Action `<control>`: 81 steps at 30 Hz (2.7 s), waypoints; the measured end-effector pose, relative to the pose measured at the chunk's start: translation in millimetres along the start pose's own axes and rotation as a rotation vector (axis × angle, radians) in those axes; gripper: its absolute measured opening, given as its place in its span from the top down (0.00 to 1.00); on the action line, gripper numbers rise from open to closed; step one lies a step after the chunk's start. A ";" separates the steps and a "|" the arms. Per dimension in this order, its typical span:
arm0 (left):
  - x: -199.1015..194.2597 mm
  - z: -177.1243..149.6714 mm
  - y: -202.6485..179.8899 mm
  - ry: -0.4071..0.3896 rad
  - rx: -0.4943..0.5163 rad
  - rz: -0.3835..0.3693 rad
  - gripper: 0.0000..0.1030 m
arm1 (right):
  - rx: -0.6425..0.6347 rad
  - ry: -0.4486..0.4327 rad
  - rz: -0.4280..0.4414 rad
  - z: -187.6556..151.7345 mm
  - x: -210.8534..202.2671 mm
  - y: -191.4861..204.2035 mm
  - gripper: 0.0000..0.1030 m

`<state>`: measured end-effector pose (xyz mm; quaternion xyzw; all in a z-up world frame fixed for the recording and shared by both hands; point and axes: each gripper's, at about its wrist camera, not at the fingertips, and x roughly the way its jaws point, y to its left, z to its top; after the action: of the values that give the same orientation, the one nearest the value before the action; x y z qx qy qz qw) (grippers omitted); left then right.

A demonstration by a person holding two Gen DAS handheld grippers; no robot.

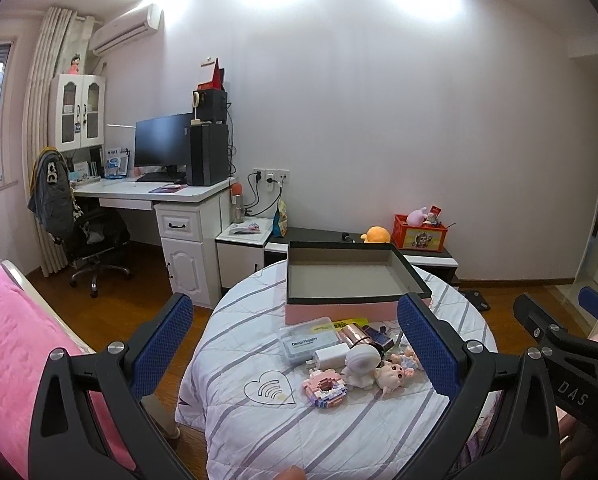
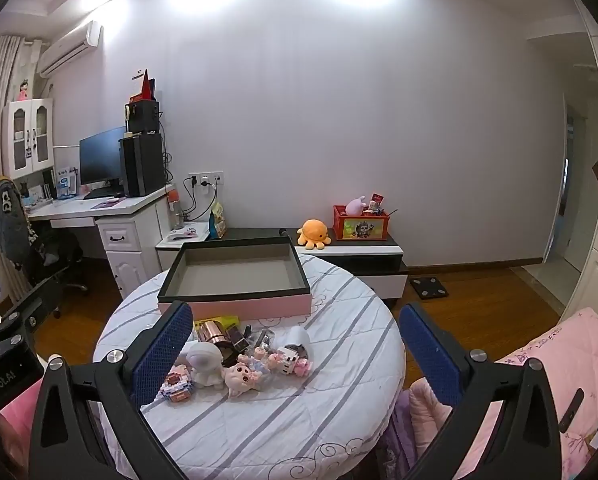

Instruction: Organize rigid objects

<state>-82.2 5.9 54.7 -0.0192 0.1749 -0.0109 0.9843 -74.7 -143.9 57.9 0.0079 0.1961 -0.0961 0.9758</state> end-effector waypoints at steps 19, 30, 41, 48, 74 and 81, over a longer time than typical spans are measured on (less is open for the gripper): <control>-3.0 -0.9 0.8 -0.003 -0.001 0.003 0.00 | 0.004 0.006 0.000 -0.6 6.1 -2.9 0.00; -2.6 -0.4 0.8 -0.004 -0.002 0.006 0.00 | 0.002 0.000 0.001 -1.3 6.9 -3.6 0.00; -2.7 0.1 1.0 -0.005 -0.001 0.006 0.00 | 0.000 -0.005 -0.001 -0.5 10.4 -3.8 0.00; -1.9 0.7 2.8 0.000 -0.005 0.008 0.00 | -0.008 -0.007 0.001 0.7 12.7 -3.4 0.00; 140.0 -96.8 -0.9 0.388 0.013 -0.014 0.00 | 0.063 0.374 0.068 -65.9 149.1 -29.0 0.00; 174.5 -119.2 -7.0 0.480 0.014 -0.039 0.00 | 0.091 0.447 0.092 -77.7 183.5 -32.4 0.00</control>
<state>40.4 -10.1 -116.9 -0.0128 0.4034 -0.0355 0.9142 55.5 -205.3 -83.6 0.0819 0.4022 -0.0559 0.9102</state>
